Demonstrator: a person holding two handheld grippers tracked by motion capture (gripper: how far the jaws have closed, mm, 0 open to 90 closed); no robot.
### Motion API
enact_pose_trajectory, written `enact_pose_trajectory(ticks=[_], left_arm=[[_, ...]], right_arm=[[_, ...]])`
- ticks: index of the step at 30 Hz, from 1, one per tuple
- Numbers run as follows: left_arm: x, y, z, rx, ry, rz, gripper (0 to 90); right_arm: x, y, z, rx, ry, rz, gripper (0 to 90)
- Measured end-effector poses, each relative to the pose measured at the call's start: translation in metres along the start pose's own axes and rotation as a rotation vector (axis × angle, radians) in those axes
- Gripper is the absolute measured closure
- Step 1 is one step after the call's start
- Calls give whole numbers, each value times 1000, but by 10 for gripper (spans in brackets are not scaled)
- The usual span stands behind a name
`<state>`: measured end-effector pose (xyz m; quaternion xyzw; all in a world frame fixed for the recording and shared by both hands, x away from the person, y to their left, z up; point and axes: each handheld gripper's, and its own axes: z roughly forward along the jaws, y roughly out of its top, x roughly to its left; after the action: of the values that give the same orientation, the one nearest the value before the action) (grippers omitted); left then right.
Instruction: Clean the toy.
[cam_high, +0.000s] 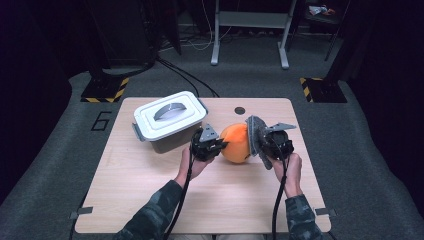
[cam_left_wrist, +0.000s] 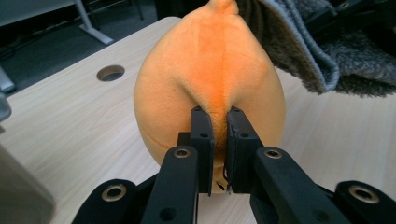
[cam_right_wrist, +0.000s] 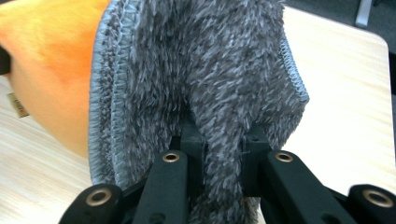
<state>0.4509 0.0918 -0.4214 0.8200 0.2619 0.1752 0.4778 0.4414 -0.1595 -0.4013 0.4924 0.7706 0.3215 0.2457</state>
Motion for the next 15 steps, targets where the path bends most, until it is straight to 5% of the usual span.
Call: enact_pose_trajectory(ticks=[6, 15], left_arm=[[-3, 0, 8, 44, -23, 35, 830], [-3, 2, 12, 97, 1, 66, 828]], right_arm=[[17, 9, -7, -14, 25, -37, 760], [31, 17, -20, -54, 8, -90, 758]])
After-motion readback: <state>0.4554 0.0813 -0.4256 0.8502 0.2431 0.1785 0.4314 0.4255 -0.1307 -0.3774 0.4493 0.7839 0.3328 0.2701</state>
